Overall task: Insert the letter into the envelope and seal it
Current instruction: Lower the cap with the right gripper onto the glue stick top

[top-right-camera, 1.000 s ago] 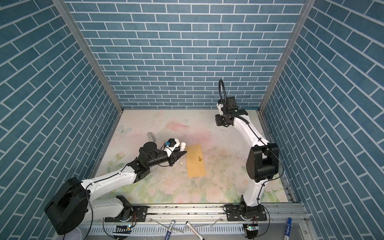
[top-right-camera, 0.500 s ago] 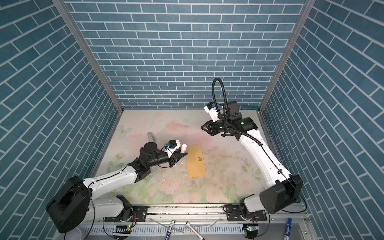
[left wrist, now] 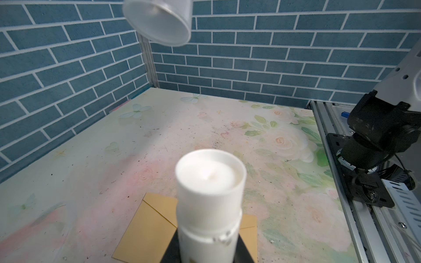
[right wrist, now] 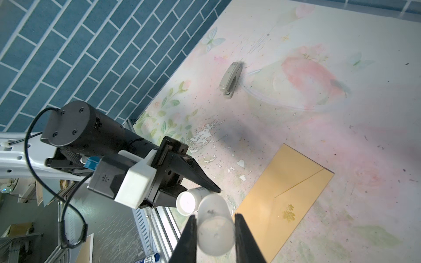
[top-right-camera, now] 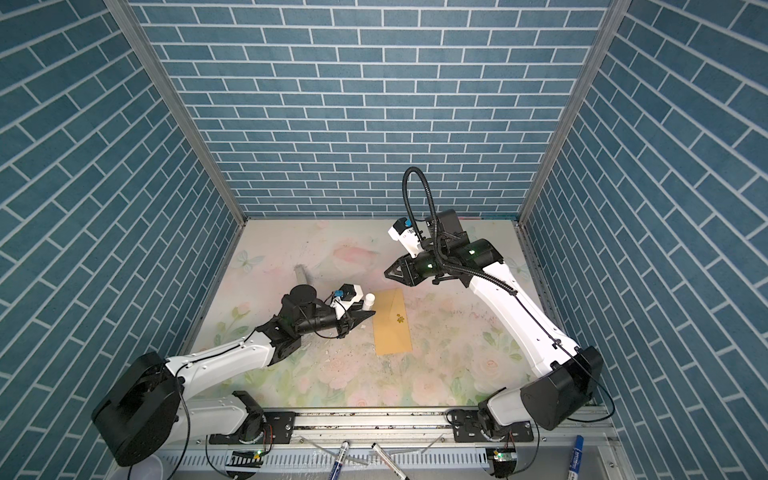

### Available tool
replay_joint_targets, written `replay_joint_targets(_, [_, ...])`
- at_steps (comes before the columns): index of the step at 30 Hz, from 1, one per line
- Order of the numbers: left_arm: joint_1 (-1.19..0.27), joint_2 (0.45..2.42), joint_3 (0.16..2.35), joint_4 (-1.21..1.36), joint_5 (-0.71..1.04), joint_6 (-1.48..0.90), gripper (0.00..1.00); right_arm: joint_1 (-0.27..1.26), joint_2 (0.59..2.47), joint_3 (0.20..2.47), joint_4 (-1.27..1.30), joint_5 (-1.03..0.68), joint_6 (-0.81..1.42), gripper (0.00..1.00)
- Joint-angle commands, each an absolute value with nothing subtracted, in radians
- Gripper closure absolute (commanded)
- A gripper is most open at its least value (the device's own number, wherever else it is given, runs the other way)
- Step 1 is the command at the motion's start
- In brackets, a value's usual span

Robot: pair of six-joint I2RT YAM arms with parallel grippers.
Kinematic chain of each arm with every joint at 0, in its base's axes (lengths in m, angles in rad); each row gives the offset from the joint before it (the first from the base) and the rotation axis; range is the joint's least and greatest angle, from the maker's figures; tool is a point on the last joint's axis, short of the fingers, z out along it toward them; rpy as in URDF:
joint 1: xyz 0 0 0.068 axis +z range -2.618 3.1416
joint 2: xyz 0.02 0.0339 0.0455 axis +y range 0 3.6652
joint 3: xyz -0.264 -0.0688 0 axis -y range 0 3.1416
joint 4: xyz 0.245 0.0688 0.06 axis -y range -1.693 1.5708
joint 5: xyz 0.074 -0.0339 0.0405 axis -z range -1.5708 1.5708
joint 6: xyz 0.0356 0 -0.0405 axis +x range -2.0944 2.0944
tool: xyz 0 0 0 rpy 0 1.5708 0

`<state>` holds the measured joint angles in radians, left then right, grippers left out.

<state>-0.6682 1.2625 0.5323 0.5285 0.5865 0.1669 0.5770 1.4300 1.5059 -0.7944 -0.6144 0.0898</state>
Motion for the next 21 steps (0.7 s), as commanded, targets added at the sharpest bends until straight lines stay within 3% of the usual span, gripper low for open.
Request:
replay_joint_targets(1, [-0.669, 1.254, 0.556, 0.523, 0.606, 0.182, 1.0, 0.595, 1.446, 1.487, -0.832, -0.648, 0.095, 0.86])
replay_joint_targets(21, [-0.669, 1.264, 0.565, 0.52, 0.615, 0.183, 1.0, 0.669, 1.495, 1.487, -0.865, -0.661, 0.068, 0.88])
